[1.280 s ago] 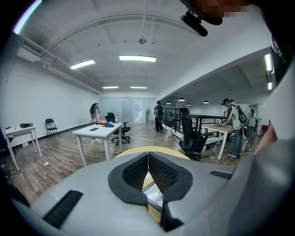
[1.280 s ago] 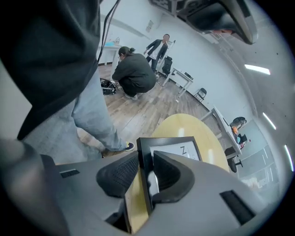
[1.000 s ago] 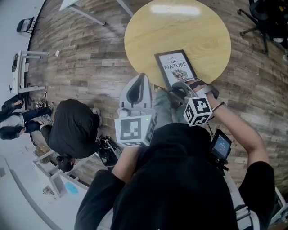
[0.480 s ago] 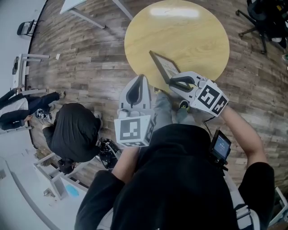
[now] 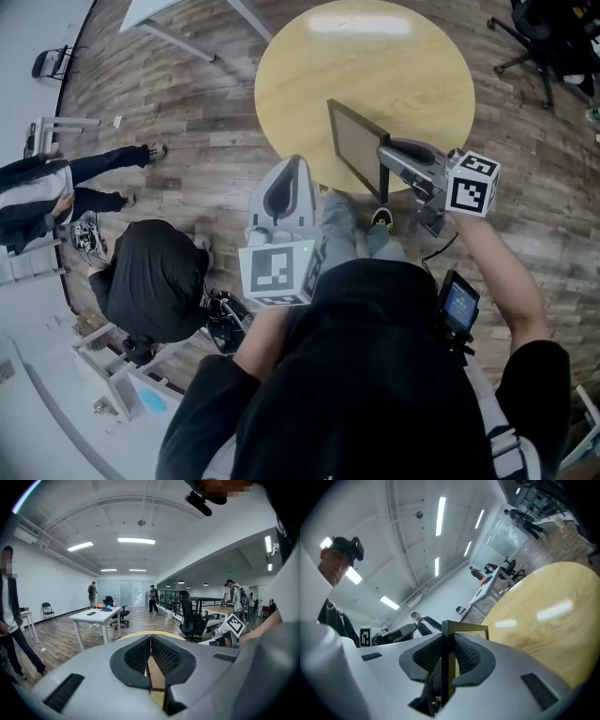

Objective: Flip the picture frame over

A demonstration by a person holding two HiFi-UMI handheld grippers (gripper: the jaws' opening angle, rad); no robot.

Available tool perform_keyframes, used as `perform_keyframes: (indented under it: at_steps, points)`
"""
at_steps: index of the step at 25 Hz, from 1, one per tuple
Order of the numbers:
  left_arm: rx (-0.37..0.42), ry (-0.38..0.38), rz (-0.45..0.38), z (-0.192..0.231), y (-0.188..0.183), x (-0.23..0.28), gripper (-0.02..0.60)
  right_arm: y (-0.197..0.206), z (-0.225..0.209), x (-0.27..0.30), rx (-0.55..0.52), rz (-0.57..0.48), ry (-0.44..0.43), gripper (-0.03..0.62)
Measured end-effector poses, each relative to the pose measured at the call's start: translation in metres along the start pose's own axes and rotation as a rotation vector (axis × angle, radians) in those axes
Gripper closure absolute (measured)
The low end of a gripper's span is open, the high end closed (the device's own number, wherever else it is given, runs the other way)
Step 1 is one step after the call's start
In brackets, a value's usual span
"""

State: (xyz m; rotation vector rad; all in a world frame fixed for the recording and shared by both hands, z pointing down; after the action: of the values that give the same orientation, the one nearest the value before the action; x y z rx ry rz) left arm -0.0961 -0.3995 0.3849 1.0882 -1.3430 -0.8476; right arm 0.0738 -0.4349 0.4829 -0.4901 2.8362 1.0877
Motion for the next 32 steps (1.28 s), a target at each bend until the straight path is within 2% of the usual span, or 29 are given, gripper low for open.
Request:
perform_keyframes:
  at_steps: [4, 12, 16, 22, 32]
  points:
    - [0.002, 0.005, 0.001, -0.002, 0.001, 0.002, 0.558, -0.003, -0.022, -0.026, 0.116, -0.118, 0.084, 0.507]
    - [0.0, 0.009, 0.01, -0.003, 0.003, 0.004, 0.558, 0.013, -0.054, -0.055, 0.249, -0.217, 0.208, 0.508]
    - [-0.004, 0.009, 0.016, -0.003, 0.001, 0.004, 0.558, 0.029, -0.07, -0.068, 0.28, -0.176, 0.326, 0.511]
    - [0.005, 0.014, 0.008, -0.004, -0.003, 0.007, 0.558, 0.039, -0.091, -0.078, 0.249, -0.078, 0.455, 0.514]
    - [0.007, 0.038, 0.008, -0.014, -0.005, 0.012, 0.558, 0.054, -0.114, -0.09, 0.232, 0.033, 0.585, 0.49]
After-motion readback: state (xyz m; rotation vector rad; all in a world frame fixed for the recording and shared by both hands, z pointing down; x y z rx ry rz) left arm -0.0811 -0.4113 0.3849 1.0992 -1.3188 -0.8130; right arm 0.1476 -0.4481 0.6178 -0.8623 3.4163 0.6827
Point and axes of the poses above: the fingertips, and each gripper's own axes: x forward along the fingers, z to its left, y out of its underside, the point moved 4 cm from there along -x, backward along the fingers, and after that the axes turned 15 degrees about -y, right-handed, at the moved point
